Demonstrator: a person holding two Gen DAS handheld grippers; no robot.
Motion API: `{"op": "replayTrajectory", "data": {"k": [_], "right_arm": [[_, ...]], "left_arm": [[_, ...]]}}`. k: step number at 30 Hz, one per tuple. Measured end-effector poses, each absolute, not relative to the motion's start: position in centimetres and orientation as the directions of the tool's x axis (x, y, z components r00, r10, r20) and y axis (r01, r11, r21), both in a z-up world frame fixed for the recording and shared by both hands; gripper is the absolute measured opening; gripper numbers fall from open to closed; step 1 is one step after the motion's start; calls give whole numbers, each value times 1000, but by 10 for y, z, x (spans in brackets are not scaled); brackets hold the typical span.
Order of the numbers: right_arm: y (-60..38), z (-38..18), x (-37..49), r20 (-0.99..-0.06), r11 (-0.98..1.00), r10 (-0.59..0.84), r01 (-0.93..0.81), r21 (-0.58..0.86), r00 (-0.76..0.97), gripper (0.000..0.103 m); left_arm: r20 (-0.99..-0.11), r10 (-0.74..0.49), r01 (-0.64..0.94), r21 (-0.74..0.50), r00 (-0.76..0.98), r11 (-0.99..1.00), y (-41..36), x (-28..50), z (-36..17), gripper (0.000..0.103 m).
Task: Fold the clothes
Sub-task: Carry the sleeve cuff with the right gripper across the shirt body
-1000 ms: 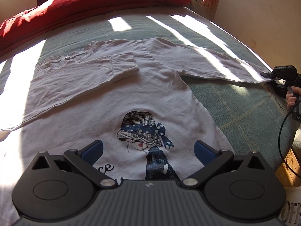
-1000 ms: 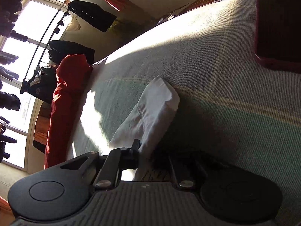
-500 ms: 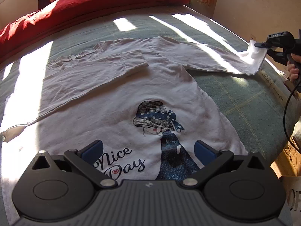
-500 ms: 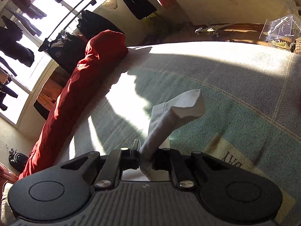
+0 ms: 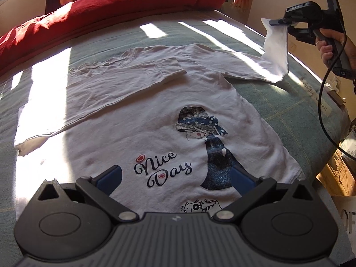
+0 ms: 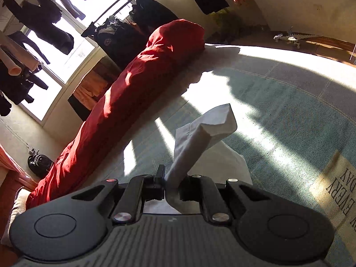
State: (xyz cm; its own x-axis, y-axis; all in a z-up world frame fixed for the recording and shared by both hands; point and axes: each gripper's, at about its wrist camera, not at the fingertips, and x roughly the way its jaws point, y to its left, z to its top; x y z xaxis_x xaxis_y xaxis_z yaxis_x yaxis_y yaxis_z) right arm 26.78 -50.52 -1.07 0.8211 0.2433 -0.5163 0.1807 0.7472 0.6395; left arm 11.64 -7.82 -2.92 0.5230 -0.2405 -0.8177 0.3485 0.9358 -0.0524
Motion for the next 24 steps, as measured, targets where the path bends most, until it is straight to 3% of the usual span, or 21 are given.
{"op": "replayTrajectory", "data": {"k": [24], "right_arm": [[-343,16,317,-531,805,374,18,593,760,13]], "left_arm": [[-793,-209,228,-91,572,969,6,96,-17,102]]}}
